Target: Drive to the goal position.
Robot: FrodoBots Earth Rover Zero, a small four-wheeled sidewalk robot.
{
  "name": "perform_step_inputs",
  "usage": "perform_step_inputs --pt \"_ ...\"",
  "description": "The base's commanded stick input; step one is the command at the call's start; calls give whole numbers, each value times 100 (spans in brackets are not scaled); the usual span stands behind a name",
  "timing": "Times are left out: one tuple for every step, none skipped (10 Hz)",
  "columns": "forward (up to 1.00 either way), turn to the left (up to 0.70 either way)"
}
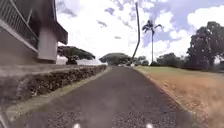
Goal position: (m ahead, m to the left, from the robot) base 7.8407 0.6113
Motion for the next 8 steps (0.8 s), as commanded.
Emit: perform_step_inputs --pt "70 0" --pt "70 0" --pt "70 0" --pt "70 0" --pt "70 0" --pt "70 0" --pt "70 0" --pt "70 0"
